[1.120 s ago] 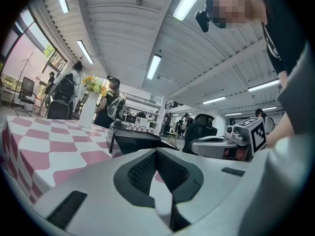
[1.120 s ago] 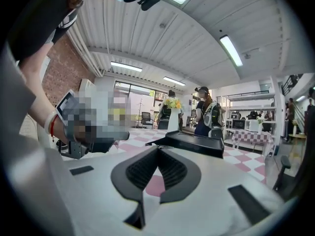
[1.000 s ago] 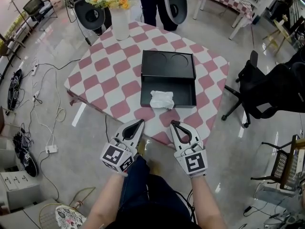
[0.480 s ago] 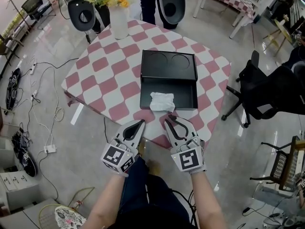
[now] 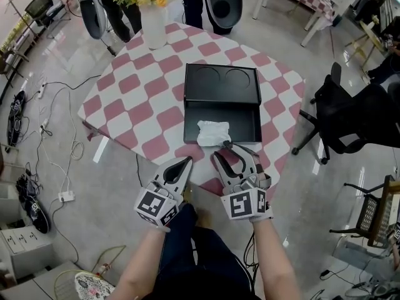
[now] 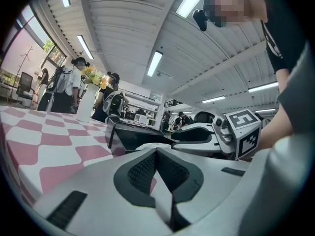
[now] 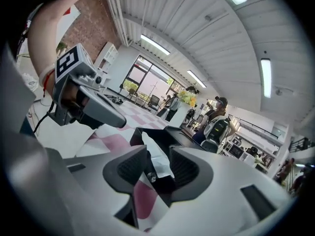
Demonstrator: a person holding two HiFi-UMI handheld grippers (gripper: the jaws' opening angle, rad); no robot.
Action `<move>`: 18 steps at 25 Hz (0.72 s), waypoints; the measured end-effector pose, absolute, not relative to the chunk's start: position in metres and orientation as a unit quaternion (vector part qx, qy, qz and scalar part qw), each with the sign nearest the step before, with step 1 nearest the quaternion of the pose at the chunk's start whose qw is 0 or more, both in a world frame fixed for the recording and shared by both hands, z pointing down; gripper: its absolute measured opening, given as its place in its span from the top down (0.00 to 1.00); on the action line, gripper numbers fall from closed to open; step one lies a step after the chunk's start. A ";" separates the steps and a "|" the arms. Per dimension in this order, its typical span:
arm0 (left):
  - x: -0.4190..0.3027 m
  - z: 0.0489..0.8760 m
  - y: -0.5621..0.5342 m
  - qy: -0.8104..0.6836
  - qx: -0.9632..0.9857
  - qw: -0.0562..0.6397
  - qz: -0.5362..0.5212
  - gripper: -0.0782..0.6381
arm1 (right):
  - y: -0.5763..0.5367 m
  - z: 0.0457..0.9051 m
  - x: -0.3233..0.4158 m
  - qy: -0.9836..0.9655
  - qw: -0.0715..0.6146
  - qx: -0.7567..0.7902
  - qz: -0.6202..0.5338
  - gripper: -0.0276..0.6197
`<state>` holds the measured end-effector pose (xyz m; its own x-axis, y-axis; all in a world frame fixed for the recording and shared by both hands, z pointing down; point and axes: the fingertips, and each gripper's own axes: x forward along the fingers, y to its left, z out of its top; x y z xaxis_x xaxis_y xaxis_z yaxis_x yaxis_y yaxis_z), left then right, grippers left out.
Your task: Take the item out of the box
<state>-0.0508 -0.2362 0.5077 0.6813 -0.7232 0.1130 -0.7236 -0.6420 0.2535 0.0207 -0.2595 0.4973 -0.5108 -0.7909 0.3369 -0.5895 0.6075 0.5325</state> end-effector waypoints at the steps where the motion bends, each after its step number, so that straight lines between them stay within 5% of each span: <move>1: -0.050 0.510 -0.237 -0.397 0.907 0.141 0.000 0.89 | -0.261 0.499 0.020 -0.849 0.288 0.405 -0.182 0.73; 18: -0.047 0.512 -0.249 -0.394 0.909 0.134 0.000 0.89 | -0.276 0.526 0.011 -0.793 0.397 0.359 -0.290 0.73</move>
